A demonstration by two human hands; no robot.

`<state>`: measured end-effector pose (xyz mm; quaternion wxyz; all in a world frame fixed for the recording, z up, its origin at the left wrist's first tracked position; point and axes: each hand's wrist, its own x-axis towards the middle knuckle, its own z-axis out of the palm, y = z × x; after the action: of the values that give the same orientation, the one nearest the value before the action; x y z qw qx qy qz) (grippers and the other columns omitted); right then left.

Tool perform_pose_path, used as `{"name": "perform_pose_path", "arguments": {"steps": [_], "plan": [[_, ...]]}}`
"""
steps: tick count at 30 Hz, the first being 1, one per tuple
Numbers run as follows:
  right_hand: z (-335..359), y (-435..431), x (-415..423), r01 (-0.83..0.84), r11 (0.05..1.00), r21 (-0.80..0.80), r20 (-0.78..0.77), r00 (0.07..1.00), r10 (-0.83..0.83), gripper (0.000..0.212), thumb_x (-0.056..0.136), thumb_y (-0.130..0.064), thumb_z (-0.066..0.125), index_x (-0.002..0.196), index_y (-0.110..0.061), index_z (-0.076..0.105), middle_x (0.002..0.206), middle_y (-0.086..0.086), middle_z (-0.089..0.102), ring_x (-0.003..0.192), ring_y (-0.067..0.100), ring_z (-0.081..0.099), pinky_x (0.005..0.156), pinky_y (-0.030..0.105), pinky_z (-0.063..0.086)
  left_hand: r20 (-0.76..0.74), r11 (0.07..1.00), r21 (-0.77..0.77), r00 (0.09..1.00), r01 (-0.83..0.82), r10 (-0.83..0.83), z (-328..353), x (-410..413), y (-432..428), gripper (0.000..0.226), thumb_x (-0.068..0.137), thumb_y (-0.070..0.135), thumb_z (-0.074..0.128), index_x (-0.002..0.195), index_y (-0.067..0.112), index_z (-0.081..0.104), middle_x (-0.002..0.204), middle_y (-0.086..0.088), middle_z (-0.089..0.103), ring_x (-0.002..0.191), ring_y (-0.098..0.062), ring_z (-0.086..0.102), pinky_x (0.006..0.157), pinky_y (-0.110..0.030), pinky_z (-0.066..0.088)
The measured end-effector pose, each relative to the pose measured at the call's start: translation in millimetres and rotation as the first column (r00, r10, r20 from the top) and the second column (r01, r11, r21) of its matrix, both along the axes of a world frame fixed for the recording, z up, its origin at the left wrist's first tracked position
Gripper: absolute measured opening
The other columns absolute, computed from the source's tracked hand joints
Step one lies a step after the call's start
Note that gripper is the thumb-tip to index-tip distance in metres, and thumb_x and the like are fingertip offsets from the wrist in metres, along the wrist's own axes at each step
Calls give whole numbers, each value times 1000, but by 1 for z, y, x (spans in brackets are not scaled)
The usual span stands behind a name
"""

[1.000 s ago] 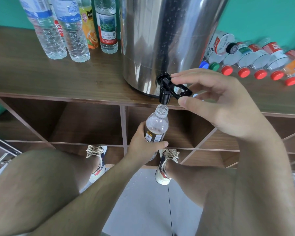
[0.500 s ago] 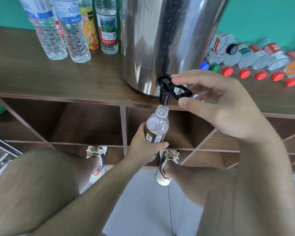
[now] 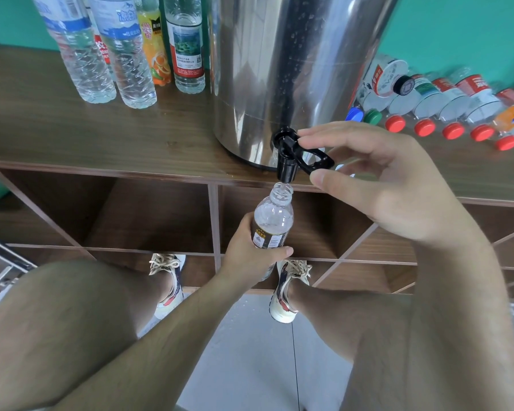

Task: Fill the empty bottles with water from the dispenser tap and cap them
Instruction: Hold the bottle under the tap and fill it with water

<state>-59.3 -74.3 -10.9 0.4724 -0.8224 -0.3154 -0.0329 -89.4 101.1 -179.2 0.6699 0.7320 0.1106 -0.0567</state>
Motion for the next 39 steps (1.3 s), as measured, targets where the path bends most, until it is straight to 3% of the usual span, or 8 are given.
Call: {"name": "perform_pose_path", "arguments": {"steps": [6,14,19,27,35,39], "plan": [[1,-1,0,-10,1000,12,-12,1000,10,32,89,-13,77,118,-25,75,128,-18,71,93,6,64,84,19,52,5,1000,-13,1000,-9,9,-1,0,1,75,75,14,91,129,37,45,110,24,61,95,7,60,61,0,45],[0,2,1,-5,1000,7,5,1000,4,30,88,-17,75,116,-27,75,128,-16,71,97,8,65,83,18,51,-1,1000,-9,1000,-5,5,-1,0,0,75,75,14,91,125,42,43,105,28,58,87,23,57,60,1,43],[-1,2,2,-2,1000,12,5,1000,2,28,87,-18,75,115,-24,75,128,-15,71,95,7,65,82,18,50,0,1000,-8,1000,-4,4,0,1,0,76,75,16,91,129,41,42,111,26,58,97,6,58,61,-2,46],[-1,2,2,1,1000,22,-5,1000,0,27,87,-17,76,113,-24,76,127,-14,71,96,13,66,82,21,52,15,1000,-14,1000,-3,3,-2,0,0,76,75,14,90,126,41,42,111,26,58,98,6,59,64,-1,46],[-2,1,3,-5,1000,11,8,1000,5,29,87,-18,76,115,-23,75,128,-15,71,94,9,65,83,23,54,6,1000,-10,1000,-6,6,-2,1,0,78,75,16,91,130,40,42,116,25,58,103,3,58,67,-3,48],[-2,-3,4,-48,999,-3,-7,999,48,36,84,-15,78,119,-24,74,133,-12,68,101,16,68,87,28,56,-7,1000,-7,1000,-6,6,-3,1,0,80,75,18,91,136,37,42,124,19,58,110,-5,59,79,-10,49]]}}
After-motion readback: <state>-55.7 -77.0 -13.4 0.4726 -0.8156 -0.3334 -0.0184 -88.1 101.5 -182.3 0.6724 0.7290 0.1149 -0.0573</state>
